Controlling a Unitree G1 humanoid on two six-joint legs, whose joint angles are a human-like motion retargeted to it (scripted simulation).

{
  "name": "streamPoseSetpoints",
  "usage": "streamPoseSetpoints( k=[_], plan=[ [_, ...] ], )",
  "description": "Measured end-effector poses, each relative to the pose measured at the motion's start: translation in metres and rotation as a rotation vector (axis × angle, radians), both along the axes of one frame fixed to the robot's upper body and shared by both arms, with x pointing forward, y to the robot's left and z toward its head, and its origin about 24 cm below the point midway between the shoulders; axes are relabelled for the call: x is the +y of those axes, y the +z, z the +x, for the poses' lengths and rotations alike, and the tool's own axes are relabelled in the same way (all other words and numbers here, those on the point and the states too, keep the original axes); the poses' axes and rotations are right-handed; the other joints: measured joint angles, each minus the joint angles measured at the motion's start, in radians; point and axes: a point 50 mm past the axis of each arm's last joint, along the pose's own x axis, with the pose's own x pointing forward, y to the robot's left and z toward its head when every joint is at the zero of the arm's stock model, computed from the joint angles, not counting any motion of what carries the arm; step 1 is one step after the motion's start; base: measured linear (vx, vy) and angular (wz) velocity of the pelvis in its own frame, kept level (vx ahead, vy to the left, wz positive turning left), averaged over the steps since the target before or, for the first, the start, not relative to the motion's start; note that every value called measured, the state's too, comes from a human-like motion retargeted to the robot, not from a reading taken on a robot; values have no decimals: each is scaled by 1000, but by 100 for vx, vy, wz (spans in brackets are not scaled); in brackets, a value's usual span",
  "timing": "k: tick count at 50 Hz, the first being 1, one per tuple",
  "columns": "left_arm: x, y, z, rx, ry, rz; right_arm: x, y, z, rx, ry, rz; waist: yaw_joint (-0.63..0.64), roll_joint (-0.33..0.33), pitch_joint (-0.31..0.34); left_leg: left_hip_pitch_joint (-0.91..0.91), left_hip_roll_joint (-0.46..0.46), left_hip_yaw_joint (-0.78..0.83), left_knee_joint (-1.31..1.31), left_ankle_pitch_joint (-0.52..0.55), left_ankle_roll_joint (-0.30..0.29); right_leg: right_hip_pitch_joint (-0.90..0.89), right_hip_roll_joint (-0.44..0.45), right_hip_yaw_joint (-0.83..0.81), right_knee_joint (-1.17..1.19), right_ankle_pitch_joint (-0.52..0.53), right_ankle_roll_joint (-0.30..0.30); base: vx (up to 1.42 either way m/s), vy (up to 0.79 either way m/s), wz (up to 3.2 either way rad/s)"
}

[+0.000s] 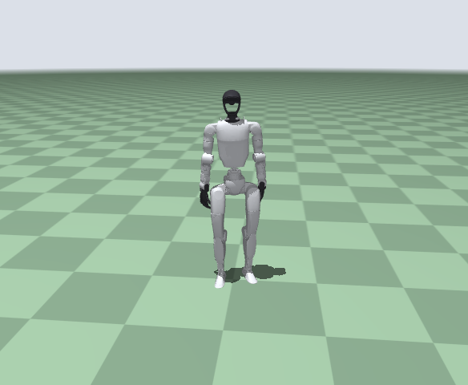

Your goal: Upper body actions

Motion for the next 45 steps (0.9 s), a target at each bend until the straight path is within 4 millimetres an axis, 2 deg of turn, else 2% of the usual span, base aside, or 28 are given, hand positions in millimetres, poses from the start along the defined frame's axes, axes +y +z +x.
streamPoseSetpoints(
  k=[45],
  plan=[
    [-1, 0, 3, -12, 6, 5, 0, 0, 1, -4, 25, 0, -4, 0, -1, 2, -9, 0, -5, 1, 6, -1, 11, -4, -6, -1, -13, 0, 0, 0]
  ],
)
